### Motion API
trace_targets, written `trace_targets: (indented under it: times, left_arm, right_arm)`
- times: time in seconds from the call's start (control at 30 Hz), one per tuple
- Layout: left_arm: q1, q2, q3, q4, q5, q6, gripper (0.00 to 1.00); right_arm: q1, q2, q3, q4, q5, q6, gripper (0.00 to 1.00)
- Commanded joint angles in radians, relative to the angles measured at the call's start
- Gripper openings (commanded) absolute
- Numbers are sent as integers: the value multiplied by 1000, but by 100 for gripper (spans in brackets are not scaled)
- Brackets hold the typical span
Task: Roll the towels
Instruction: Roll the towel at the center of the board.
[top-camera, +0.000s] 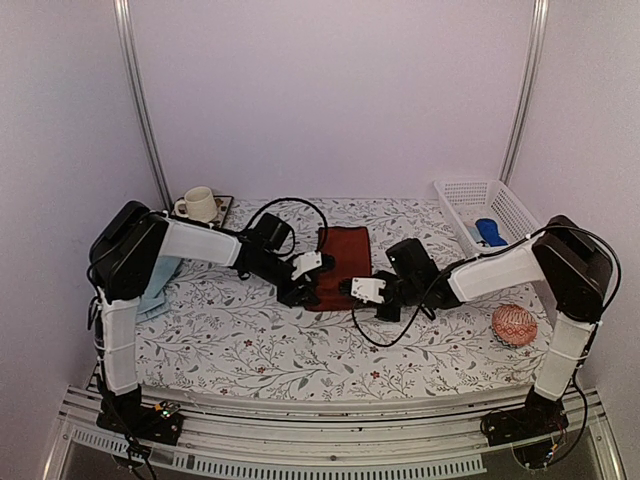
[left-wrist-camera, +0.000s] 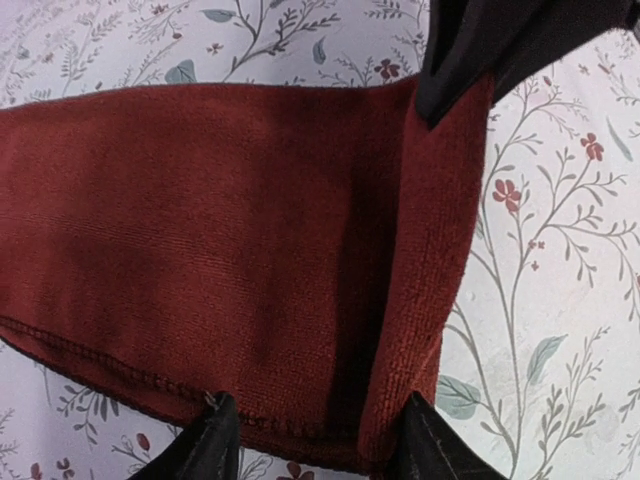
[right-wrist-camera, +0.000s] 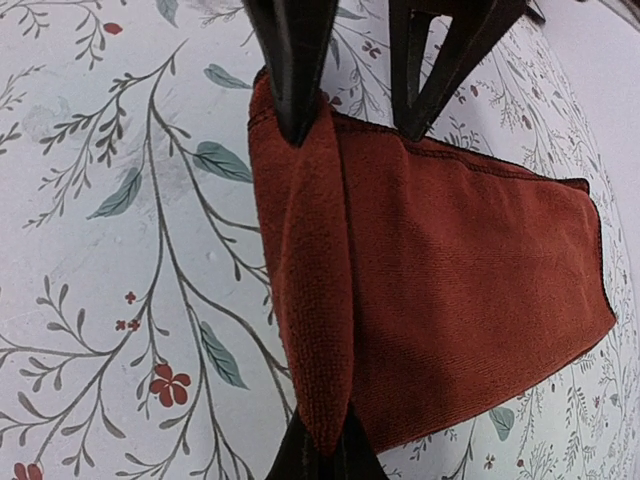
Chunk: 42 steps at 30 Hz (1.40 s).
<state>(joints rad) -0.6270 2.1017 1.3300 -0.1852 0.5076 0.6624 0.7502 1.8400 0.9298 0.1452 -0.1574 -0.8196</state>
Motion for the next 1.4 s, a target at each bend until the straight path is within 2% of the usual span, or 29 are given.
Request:
trace_targets:
  times: [0.0,0.37,0.63,1.13,1.37]
  left_arm:
    - [13,-45,-5,0,-36,20,57]
    - [13,-52,39,-5,-96,-15,75]
    - [13,-95,14,-25,-5,3,73]
    - [2,-92,38,-33,58,-21,63]
    - [-29,-74,43,-22,55,-40,62]
  right_arm:
    - [-50,26,64,-109,-60,73,2]
    - [-88,88,144,-200,-83,100,2]
    - [-105,118,208,-294,-118,151,2]
    - [-130,187,271,-358,-82,195,2]
    - [-143,188,271,-374,-91,214,2]
